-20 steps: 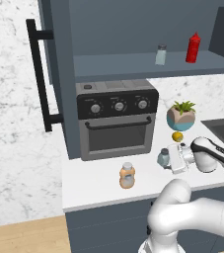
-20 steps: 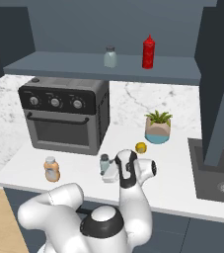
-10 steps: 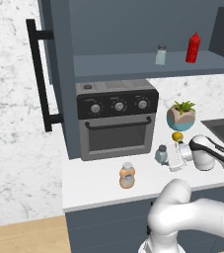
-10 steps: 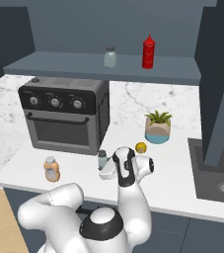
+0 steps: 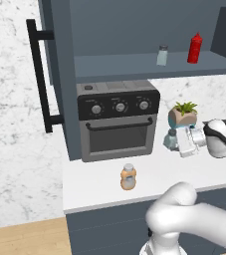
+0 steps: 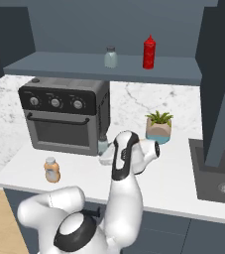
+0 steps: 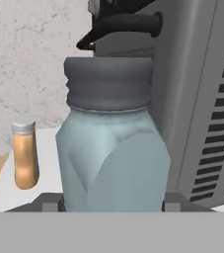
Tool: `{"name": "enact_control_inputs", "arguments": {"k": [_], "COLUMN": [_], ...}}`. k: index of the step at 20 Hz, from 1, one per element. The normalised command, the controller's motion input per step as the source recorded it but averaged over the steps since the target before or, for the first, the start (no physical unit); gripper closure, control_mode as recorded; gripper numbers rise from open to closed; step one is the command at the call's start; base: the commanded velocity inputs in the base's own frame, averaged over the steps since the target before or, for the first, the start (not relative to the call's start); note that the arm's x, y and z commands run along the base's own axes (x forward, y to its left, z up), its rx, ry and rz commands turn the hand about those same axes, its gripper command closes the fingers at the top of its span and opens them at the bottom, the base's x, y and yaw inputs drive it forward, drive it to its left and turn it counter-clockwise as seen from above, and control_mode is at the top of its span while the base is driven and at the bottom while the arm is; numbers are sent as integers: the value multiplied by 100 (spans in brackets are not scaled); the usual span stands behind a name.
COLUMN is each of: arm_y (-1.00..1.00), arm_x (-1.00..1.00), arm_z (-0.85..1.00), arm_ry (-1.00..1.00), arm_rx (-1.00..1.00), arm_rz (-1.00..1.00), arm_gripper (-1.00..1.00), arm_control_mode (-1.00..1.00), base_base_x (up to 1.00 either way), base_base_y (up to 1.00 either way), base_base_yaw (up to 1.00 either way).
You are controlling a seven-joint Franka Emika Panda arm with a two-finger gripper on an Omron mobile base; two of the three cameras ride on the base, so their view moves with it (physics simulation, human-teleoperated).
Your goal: Put the shaker and condiment bottle from the counter next to their counterparts in the cabinet.
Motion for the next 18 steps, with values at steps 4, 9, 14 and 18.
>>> {"name": "enact_control_inputs", "arguments": {"k": [4, 9, 14, 18], "arm_y": [0, 0, 0, 2], "arm_x": [-76, -64, -36, -19], "arm_z": [91, 78, 77, 94], "arm_ry": [9, 3, 0, 0], "arm_rx": [0, 0, 0, 0], "arm_rz": [-16, -22, -28, -25], "arm_gripper": [100, 100, 100, 100], "arm_control_mode": [-100, -100, -100, -100], "base_base_x": [0, 0, 0, 0], "base_base_y": [0, 0, 0, 0], "base_base_yaw": [0, 0, 0, 0]}}
